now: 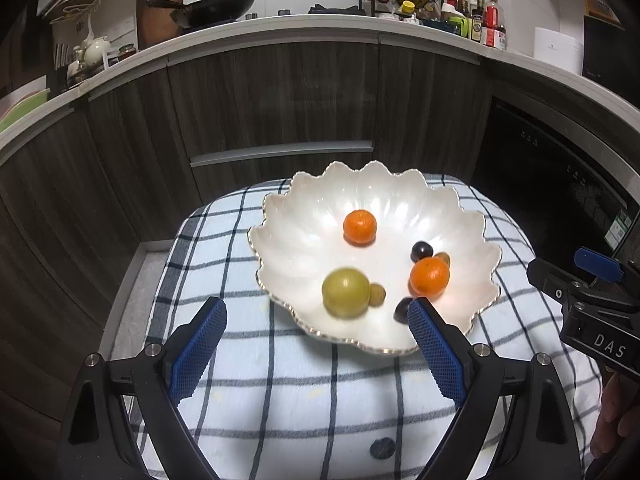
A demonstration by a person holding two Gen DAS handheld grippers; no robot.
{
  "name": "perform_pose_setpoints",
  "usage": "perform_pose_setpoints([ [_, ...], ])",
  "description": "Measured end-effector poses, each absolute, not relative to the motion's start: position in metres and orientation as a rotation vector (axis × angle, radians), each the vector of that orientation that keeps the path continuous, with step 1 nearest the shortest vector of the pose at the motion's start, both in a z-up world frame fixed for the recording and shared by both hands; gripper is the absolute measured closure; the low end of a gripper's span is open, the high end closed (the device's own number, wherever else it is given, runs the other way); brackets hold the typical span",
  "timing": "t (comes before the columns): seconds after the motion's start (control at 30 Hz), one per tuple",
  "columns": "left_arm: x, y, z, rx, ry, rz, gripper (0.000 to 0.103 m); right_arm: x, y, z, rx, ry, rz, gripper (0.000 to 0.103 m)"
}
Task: Organize fruits
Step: 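Withdraw both open tools from the bowl toward the red date and blue plum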
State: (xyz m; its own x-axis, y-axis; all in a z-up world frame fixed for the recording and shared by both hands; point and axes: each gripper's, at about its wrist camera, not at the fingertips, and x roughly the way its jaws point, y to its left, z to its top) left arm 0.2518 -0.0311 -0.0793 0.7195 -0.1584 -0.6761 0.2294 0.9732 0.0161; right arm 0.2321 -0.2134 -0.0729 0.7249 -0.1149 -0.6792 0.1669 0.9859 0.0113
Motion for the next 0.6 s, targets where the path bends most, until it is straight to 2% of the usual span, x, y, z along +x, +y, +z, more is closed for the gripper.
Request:
perform_pose_setpoints([
  [0.6, 0.208, -0.021, -0.112, 0.158, 0.769, -0.305, 0.011, 0.183, -0.188, -0.101, 0.048, 0.779, -0.151, 0.022],
])
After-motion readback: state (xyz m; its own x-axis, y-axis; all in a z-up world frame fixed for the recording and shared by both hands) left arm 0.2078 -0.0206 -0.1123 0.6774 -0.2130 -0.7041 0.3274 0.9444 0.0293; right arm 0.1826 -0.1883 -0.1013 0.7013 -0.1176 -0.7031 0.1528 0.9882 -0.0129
